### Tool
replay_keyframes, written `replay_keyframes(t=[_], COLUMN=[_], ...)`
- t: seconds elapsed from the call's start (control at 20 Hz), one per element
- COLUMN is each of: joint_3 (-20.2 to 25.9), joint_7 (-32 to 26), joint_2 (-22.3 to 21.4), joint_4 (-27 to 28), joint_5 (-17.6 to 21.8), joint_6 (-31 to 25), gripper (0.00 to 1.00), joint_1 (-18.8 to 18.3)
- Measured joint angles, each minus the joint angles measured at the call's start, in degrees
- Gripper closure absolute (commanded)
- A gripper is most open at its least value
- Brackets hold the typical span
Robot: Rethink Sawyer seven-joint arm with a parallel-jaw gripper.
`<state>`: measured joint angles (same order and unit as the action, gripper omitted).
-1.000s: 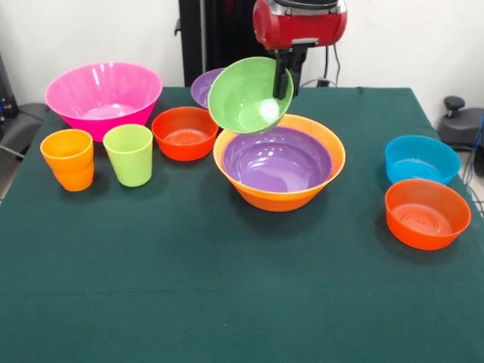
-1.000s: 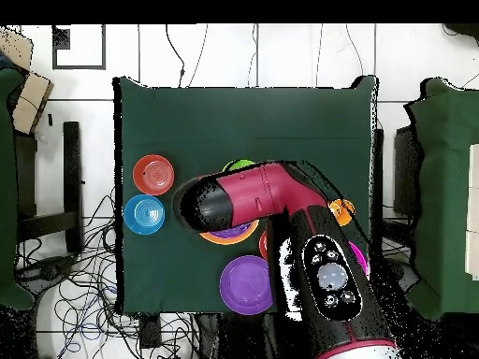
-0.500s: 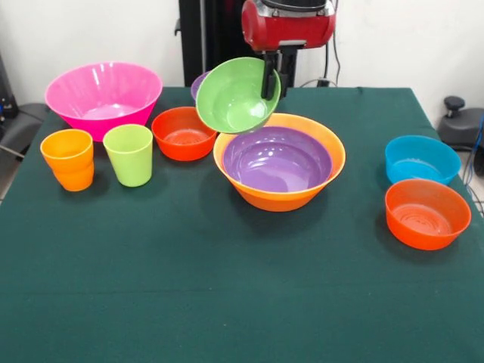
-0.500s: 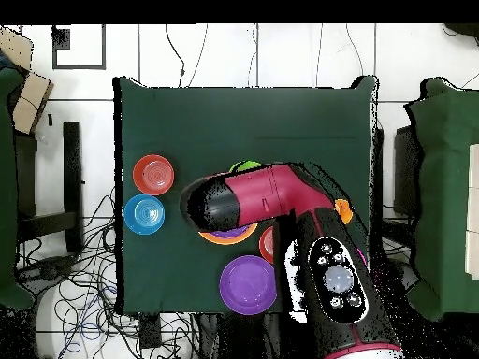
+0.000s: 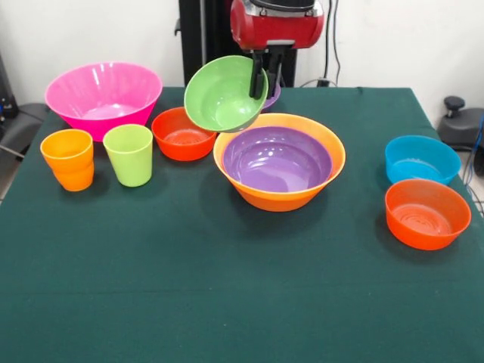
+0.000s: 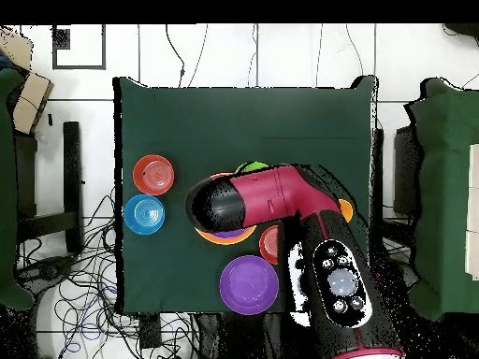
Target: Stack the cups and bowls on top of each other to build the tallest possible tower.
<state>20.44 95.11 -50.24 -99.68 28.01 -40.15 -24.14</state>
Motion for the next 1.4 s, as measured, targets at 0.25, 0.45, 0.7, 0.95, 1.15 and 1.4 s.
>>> replay_keyframes(t=[0.25, 0.45, 0.7, 0.95, 1.15, 1.4], joint_3=[-2.0, -3.3, -4.6, -5.0, -5.0, -5.0], joint_7=[0.1, 0.8, 3.0, 4.8, 4.8, 4.8], joint_2=[0.1, 0.9, 2.7, 4.2, 4.5, 4.4], joint_4=[1.5, 3.1, 5.4, 6.3, 6.3, 6.3], joint_5=[0.0, -0.1, -0.7, -2.2, -2.4, -2.5], joint_6=[0.0, 0.0, 0.0, 0.0, 0.0, 0.0], gripper=[1.00, 1.00, 1.00, 0.00, 0.00, 0.00], joint_1=[2.7, 5.1, 8.4, 9.0, 8.3, 6.4])
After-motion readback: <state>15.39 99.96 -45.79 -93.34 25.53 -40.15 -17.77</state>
